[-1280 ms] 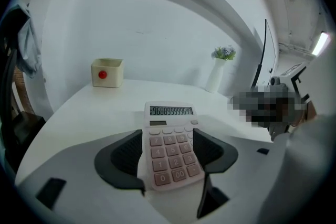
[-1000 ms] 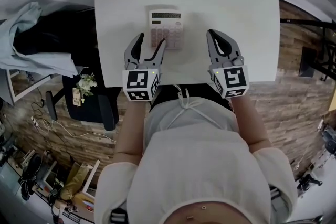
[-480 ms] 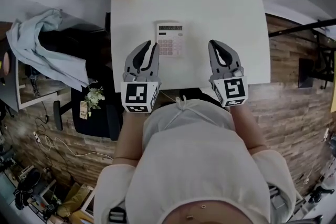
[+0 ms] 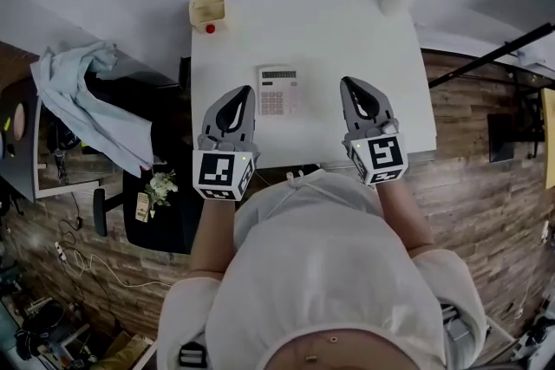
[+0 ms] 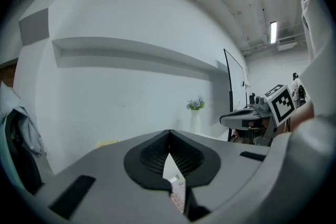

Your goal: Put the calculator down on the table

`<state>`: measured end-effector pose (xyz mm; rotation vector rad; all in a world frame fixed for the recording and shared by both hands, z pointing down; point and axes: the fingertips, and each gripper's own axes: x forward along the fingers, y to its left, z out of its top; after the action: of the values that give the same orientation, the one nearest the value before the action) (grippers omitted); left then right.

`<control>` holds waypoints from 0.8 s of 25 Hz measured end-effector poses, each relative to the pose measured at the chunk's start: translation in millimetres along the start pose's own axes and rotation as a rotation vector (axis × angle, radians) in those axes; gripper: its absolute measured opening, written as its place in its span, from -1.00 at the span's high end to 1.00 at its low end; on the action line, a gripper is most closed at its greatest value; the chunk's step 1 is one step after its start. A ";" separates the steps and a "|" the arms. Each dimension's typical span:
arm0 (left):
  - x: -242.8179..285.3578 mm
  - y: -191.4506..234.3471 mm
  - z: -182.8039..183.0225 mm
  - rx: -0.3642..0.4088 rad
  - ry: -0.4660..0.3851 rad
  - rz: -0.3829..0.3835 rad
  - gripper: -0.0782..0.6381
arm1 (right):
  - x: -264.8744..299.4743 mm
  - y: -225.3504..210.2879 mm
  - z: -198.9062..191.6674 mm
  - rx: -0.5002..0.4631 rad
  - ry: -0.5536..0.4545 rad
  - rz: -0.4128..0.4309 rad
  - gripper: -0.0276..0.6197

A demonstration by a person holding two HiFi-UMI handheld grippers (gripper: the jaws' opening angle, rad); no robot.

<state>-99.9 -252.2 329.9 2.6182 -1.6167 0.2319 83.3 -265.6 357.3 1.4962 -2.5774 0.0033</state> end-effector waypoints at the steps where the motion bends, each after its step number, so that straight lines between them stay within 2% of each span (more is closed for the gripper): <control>1: 0.0 0.1 2.6 -0.001 -0.004 0.000 0.73 | 0.0 -1.4 2.1 0.005 -0.004 0.000 0.91; 20: 9.9 14.7 -1.7 -0.054 0.005 -0.022 0.73 | 19.1 2.3 -3.9 -0.020 0.034 0.042 0.91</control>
<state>-108.8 -267.4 332.6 2.5918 -1.5692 0.1906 72.6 -280.6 364.0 1.4231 -2.5735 0.0084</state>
